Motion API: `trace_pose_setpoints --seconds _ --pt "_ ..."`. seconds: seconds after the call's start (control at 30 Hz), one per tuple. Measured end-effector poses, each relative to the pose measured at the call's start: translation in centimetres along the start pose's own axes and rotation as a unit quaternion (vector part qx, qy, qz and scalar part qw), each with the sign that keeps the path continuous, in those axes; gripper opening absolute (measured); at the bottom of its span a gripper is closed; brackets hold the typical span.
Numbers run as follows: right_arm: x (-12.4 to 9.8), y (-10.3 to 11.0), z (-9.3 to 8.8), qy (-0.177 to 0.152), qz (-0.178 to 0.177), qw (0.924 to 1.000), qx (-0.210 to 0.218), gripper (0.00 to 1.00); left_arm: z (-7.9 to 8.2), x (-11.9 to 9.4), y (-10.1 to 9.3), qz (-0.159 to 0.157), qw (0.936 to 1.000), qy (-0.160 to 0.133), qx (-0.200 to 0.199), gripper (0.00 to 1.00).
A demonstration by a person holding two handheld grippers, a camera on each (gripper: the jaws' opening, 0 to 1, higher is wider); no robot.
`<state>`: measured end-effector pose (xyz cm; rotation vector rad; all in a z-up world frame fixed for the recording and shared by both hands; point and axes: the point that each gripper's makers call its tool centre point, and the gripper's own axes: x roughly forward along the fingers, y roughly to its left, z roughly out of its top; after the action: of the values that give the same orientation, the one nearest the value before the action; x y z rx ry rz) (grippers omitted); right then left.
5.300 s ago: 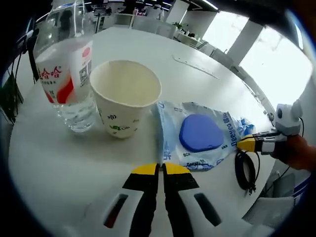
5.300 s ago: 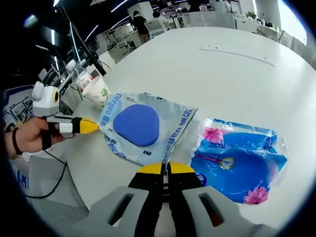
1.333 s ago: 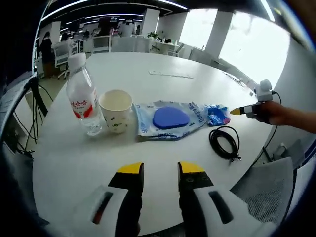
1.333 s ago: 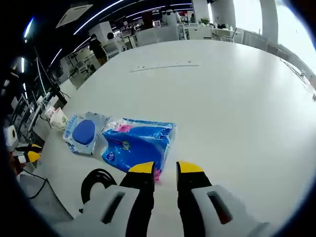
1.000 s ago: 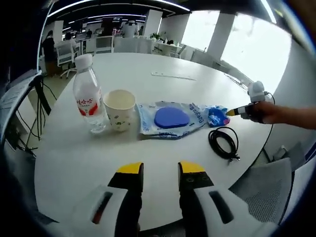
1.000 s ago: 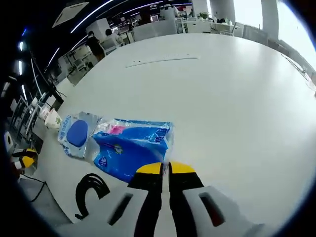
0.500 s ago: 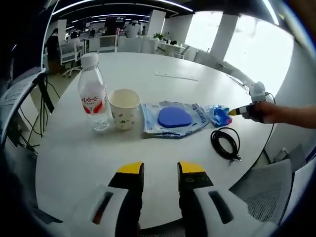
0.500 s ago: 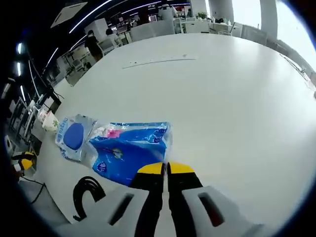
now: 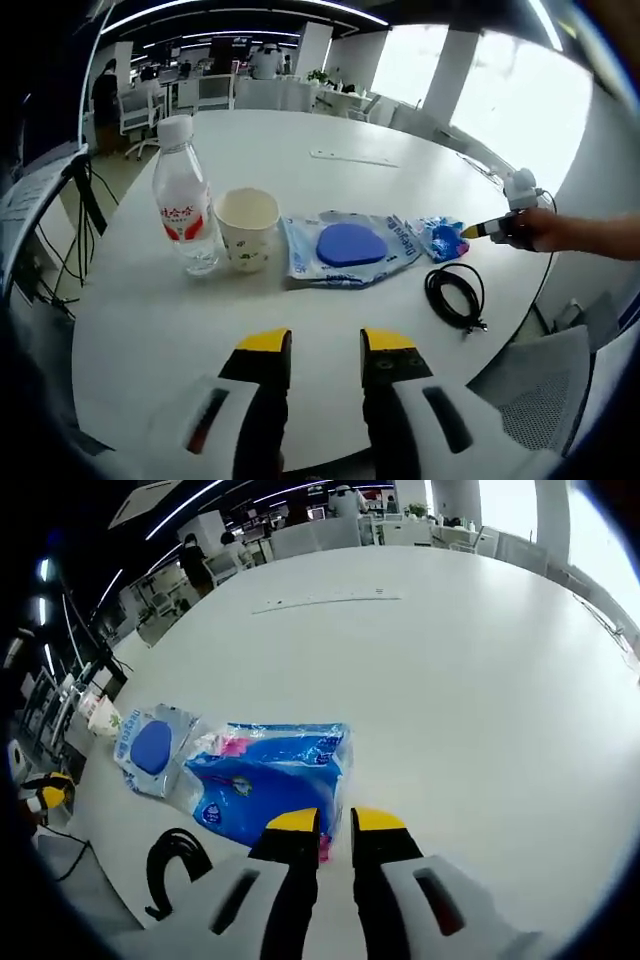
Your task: Arrange the tabletop items into an orderly group along one side of the table until the central work area is clear of visible clutter.
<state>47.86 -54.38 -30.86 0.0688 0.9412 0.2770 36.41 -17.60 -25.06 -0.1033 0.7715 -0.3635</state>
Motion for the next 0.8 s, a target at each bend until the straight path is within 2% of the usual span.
trace_pose_setpoints --seconds 0.37,0.6,0.8 --pt "-1.1 0.1 0.4 -0.008 -0.001 0.9999 -0.011 0.11 0.6 -0.4 1.1 0.0 0.9999 -0.009 0.005 0.26" --pt "-1.9 1.4 1.5 -0.028 0.01 0.9994 -0.016 0.11 1.1 -0.7 1.9 -0.001 0.9998 -0.014 0.01 0.26" --pt "-2.2 2.8 1.9 -0.036 0.027 0.9983 -0.037 0.12 1.8 -1.1 2.6 0.001 0.9997 -0.025 0.008 0.27"
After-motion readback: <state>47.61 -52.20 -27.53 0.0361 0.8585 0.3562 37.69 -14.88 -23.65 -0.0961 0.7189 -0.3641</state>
